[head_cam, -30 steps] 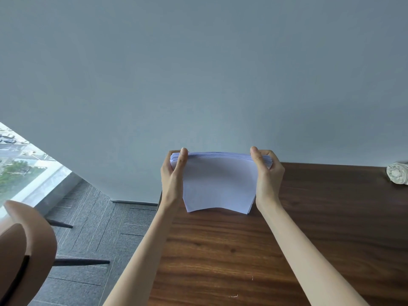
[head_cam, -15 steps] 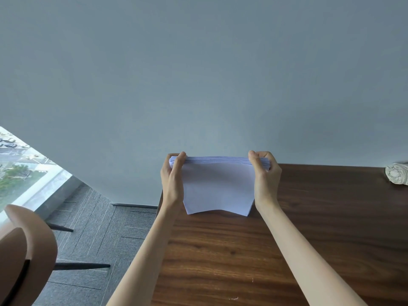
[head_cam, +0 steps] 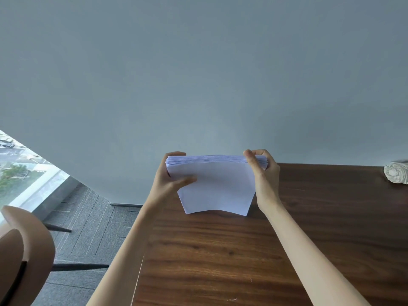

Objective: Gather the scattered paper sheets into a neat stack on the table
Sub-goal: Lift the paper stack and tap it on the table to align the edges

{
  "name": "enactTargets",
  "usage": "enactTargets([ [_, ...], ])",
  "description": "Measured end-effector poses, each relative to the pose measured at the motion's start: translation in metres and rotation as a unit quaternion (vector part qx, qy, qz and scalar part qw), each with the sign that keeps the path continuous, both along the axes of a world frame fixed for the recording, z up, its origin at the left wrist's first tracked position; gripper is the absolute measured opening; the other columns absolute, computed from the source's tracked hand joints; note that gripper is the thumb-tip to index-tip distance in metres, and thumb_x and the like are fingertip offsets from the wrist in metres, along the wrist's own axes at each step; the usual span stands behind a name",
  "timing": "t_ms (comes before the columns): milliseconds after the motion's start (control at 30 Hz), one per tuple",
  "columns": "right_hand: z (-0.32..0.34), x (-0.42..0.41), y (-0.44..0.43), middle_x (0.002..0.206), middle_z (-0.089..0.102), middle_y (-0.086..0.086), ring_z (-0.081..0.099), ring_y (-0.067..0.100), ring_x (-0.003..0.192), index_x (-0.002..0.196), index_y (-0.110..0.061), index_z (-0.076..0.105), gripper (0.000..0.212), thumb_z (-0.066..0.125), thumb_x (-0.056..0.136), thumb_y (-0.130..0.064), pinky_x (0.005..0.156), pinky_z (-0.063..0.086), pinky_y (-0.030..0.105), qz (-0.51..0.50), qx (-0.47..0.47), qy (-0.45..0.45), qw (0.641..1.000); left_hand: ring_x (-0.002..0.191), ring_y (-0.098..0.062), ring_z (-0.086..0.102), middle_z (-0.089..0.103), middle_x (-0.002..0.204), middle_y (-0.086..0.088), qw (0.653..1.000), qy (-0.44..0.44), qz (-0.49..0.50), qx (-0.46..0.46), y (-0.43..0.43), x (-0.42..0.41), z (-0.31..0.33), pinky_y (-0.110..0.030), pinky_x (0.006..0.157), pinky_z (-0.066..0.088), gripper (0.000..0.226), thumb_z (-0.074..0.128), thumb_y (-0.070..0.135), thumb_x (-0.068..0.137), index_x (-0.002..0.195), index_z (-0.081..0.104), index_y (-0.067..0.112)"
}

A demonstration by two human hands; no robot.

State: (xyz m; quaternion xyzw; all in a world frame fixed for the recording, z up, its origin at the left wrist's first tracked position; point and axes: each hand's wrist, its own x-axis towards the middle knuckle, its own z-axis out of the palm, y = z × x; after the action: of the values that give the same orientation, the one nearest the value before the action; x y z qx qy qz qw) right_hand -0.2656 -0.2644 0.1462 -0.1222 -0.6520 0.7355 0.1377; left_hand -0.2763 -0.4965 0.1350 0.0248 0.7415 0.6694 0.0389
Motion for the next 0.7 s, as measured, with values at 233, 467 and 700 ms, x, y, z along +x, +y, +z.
enactTargets([
  [233,-0.004,-0.009,0.055,0.104,0.070,0.009,0.067,0.020,0.097,0.106,-0.010,0.068,0.047,0.088,0.063,-0.011,0.085,0.050,0.030,0.327,0.112,-0.093,0.934,0.111,-0.018,0.064,0.067,0.123,-0.008,0.987,-0.080,-0.141,0.015,-0.012,-0.020,0.002,-0.028,0.088,0.053,0.059,0.073,0.007,0.075,0.130,0.058,0.020],
  [467,-0.014,-0.017,0.040,0.111,0.073,0.004,0.068,0.016,0.105,0.115,-0.009,0.068,0.042,0.076,0.075,0.004,0.088,0.054,0.024,0.314,0.032,-0.093,0.944,0.109,-0.016,0.067,0.071,0.118,-0.005,0.974,-0.116,-0.194,-0.018,-0.013,-0.034,0.003,-0.025,0.090,0.053,0.044,0.073,0.009,0.075,0.118,0.067,0.009],
  [700,-0.024,-0.019,0.037,0.112,0.072,0.003,0.068,0.018,0.106,0.113,-0.014,0.068,0.033,0.074,0.081,-0.008,0.090,0.054,0.032,0.290,0.024,-0.099,0.952,0.107,-0.021,0.068,0.071,0.116,-0.010,0.986,-0.086,-0.140,0.024,-0.010,-0.035,-0.004,-0.027,0.086,0.054,0.031,0.068,0.009,0.087,0.118,0.066,0.007],
])
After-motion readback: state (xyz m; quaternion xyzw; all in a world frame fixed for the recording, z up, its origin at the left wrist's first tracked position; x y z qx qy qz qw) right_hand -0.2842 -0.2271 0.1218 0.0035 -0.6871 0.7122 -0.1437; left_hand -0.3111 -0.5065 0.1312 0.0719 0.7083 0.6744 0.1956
